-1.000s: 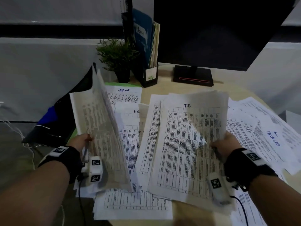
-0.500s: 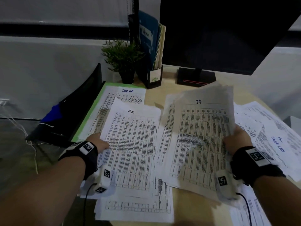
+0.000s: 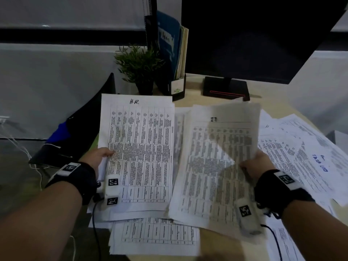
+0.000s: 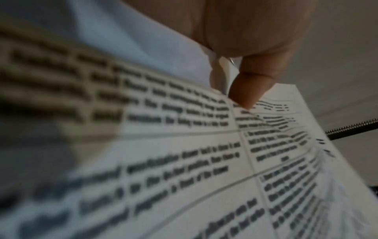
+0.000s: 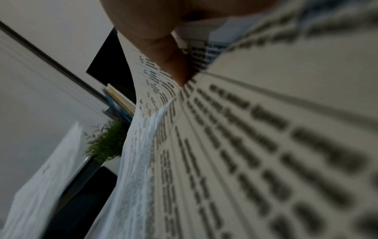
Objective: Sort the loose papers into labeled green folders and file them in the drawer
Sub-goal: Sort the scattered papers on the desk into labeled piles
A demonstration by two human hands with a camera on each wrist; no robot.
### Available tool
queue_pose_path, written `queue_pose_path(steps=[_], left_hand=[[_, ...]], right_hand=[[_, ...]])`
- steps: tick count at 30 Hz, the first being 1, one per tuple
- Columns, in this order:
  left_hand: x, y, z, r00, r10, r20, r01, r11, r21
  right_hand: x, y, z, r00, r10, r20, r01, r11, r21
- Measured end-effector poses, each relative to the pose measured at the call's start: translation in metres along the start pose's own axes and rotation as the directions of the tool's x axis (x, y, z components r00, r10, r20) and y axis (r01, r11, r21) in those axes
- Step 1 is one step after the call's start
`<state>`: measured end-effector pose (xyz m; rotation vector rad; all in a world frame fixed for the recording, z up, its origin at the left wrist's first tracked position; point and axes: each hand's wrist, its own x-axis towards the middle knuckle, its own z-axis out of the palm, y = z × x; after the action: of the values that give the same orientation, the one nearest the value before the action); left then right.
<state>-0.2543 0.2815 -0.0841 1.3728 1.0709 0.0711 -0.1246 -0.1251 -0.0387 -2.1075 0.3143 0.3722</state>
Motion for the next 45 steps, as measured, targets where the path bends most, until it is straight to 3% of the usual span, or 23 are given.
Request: queue_pose_path(steps=[5,9,13,19,21,23,27,30,31,32,35,38,41,45], left_hand=[[-0.014,0.006,-0.001,0.993,-0.011,0.115,0.042,0.962,-0.268],[-0.016,0.01,-0.012,0.997,0.005,0.077,0.021,0.944,-0.33],[-0.026,0.003,-0.002,0.993,-0.036,0.113,0.066,0.959,-0.277],[-0.016,-0.043,0.016,0.974,-0.195,0.114,0.21,0.966,-0.148],[-0.008,-0.055,0.016,0.969,-0.228,0.098,0.24,0.961,-0.136],[0.011,-0.071,0.011,0.966,-0.237,0.106,0.249,0.961,-0.118],[0.015,-0.076,0.009,0.953,-0.266,0.146,0.281,0.955,-0.092],[0.062,-0.11,-0.01,0.958,-0.271,0.096,0.275,0.961,-0.034],[0.11,-0.142,-0.025,0.953,-0.274,0.131,0.283,0.958,-0.052],[0.115,-0.144,-0.029,0.95,-0.285,0.131,0.292,0.956,-0.037],[0.08,-0.117,-0.018,0.942,-0.314,0.118,0.312,0.95,0.035],[0.066,-0.11,-0.014,0.951,-0.289,0.109,0.286,0.957,0.044],[0.089,-0.126,-0.022,0.946,-0.303,0.113,0.301,0.953,0.034],[0.053,-0.103,-0.012,0.946,-0.305,0.112,0.304,0.952,0.028]], right_hand=[[-0.009,-0.012,0.039,0.987,-0.046,0.152,0.058,0.995,-0.076],[-0.015,-0.021,0.057,0.975,-0.037,0.217,0.065,0.99,-0.123],[-0.031,-0.019,0.079,0.957,-0.049,0.285,0.111,0.972,-0.205],[-0.053,-0.021,0.106,0.892,-0.22,0.394,0.411,0.756,-0.508],[-0.051,-0.02,0.11,0.892,-0.222,0.393,0.428,0.694,-0.579],[-0.047,-0.021,0.111,0.906,-0.155,0.393,0.384,0.692,-0.612],[-0.041,-0.023,0.114,0.906,-0.028,0.423,0.261,0.822,-0.506],[-0.042,-0.023,0.114,0.892,-0.045,0.45,0.257,0.869,-0.423],[-0.043,-0.022,0.114,0.891,-0.059,0.45,0.271,0.865,-0.423],[-0.043,-0.02,0.114,0.891,-0.088,0.445,0.3,0.85,-0.432],[-0.051,-0.016,0.114,0.876,-0.231,0.423,0.429,0.776,-0.464],[-0.061,-0.014,0.116,0.826,-0.364,0.431,0.545,0.713,-0.441],[-0.072,-0.014,0.117,0.757,-0.451,0.473,0.639,0.663,-0.39],[-0.084,-0.014,0.118,0.686,-0.499,0.53,0.71,0.619,-0.336]])
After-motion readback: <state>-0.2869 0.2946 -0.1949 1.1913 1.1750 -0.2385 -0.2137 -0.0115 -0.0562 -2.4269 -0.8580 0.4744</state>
